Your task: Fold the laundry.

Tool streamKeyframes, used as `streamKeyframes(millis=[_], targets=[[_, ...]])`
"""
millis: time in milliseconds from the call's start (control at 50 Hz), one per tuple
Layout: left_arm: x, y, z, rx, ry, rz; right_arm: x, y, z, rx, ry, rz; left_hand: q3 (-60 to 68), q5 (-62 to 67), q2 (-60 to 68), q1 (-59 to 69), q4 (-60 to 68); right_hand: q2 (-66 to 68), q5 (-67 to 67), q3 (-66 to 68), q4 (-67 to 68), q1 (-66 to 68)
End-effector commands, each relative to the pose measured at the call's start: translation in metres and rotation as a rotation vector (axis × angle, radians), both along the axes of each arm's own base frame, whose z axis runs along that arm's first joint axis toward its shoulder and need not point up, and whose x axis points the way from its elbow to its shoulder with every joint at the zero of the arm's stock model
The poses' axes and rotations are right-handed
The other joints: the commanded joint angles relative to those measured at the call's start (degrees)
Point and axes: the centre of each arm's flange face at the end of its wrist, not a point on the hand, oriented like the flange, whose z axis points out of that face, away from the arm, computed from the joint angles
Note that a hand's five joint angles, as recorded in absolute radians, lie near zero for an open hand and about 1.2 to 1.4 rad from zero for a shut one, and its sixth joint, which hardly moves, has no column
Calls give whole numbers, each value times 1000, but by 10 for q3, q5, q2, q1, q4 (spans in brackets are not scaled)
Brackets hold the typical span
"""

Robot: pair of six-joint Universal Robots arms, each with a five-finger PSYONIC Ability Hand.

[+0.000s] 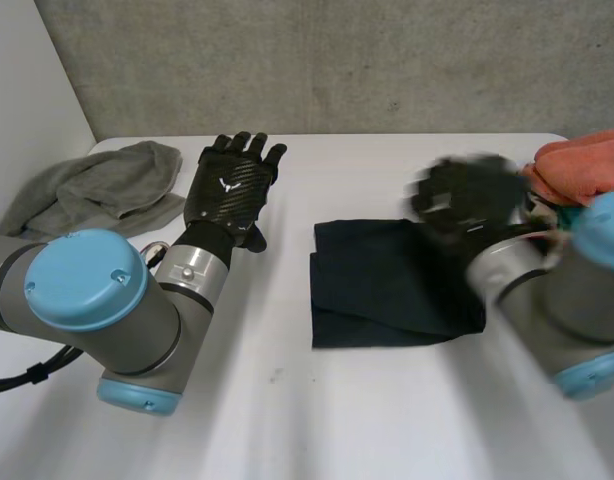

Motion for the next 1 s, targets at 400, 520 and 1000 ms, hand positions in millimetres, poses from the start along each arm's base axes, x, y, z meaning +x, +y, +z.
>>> streamKeyframes(millis=[400,520,1000], targets=[[-51,27,69,-32,176,-165,-30,-6,68,719,-900,-62,-22,-27,-19,-13,-17,-575,-575,-583,-587,-526],[-88,40,41,69,101,-241,-49,-26,57,807,-860,-211,-21,-26,-18,-12,-16,-575,-575,-583,-587,-526],[-61,7,-83,527,-285,-99,-48,-63,-47,901,-403,-486,108,103,111,117,113,-575,-575,-583,-587,-526]])
